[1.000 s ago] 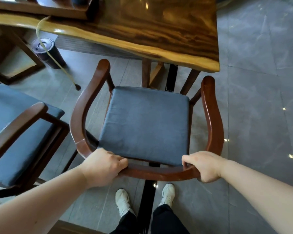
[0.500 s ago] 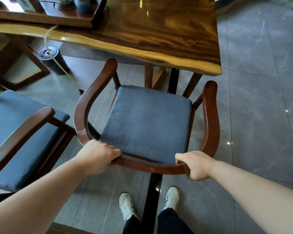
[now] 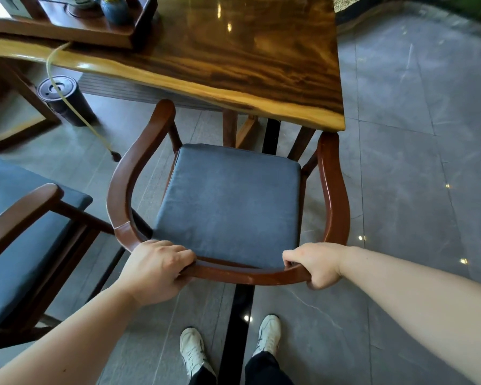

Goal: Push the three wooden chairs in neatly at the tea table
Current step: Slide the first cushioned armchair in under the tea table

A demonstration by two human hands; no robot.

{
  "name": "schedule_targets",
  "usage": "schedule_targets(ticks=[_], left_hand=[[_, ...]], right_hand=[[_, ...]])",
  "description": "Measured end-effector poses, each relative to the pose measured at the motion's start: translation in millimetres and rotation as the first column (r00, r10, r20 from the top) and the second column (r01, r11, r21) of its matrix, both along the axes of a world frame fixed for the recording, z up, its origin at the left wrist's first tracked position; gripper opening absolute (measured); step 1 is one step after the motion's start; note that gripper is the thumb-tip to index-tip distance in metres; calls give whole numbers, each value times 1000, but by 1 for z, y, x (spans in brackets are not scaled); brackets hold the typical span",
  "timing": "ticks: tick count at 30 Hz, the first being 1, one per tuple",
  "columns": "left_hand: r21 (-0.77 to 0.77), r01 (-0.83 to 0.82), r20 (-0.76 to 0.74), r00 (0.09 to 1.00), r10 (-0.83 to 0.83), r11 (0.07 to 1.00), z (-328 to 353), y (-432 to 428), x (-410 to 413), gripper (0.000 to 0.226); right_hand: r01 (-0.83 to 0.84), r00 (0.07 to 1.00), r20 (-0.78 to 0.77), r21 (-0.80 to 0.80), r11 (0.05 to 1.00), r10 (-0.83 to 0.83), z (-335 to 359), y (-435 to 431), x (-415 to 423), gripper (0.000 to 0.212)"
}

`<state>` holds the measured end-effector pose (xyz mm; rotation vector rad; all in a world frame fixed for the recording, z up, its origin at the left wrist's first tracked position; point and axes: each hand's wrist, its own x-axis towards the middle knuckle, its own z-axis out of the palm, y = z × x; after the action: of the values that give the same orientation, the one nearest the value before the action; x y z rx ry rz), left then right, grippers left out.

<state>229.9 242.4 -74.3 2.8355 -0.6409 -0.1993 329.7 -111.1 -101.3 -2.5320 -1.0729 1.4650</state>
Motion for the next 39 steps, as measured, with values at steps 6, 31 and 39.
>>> schedule_targets(ticks=[6, 31, 39], left_hand=[[16, -6, -35, 999, 7, 1000, 6, -4, 3, 20], [206, -180, 47, 984, 174, 962, 38, -24, -22, 80], [312, -471, 119, 881, 458, 825, 75, 9, -81, 79]], right_hand=[[-33, 999, -5, -6, 999, 33, 3, -1, 4, 41], [-226, 919, 390, 410, 884, 54, 47, 42, -23, 74], [-493, 815, 530, 424, 760, 233, 84, 143, -9, 76]])
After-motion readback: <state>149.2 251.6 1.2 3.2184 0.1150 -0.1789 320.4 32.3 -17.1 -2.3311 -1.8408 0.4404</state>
